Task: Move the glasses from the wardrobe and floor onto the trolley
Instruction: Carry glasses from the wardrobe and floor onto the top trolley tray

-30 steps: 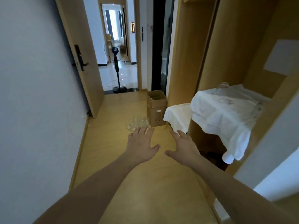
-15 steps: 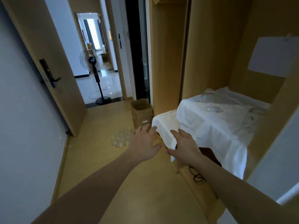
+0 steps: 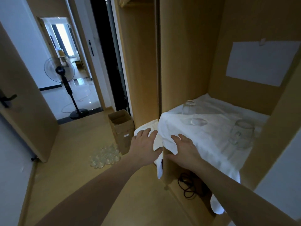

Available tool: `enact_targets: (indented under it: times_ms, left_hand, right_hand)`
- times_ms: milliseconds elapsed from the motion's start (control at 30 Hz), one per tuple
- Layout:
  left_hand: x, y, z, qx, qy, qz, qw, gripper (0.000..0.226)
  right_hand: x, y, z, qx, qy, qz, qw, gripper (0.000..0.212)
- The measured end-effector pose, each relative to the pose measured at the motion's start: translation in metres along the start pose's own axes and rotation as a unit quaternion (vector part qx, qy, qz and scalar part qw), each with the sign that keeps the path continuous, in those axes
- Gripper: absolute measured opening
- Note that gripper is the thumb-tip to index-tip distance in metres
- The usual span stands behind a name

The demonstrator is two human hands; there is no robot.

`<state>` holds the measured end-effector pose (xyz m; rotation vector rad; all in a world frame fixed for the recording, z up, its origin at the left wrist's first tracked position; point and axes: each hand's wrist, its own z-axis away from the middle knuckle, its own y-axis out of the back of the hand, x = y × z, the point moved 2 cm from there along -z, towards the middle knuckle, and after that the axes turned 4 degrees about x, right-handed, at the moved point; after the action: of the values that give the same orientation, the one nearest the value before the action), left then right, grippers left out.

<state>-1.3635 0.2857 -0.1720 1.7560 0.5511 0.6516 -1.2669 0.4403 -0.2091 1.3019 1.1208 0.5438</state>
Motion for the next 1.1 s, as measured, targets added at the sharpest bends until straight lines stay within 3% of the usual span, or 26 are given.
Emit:
enact_targets:
  times_ms: [600, 1100]
  left_hand:
    - [0.000, -0.060, -0.201, -0.044, -0.209, 0.086, 0.973, 0.077]
    - [0.039, -0.080, -0.291, -0.061, -0.348, 0.141, 0.925, 0.076]
  right_hand:
    - [0.044, 0.008, -0.104, 0.038, -0.225, 0.022, 0.973, 0.092]
    - [0.062, 0.021, -0.131, 0.060, -0.372, 0.031, 0.926, 0.091]
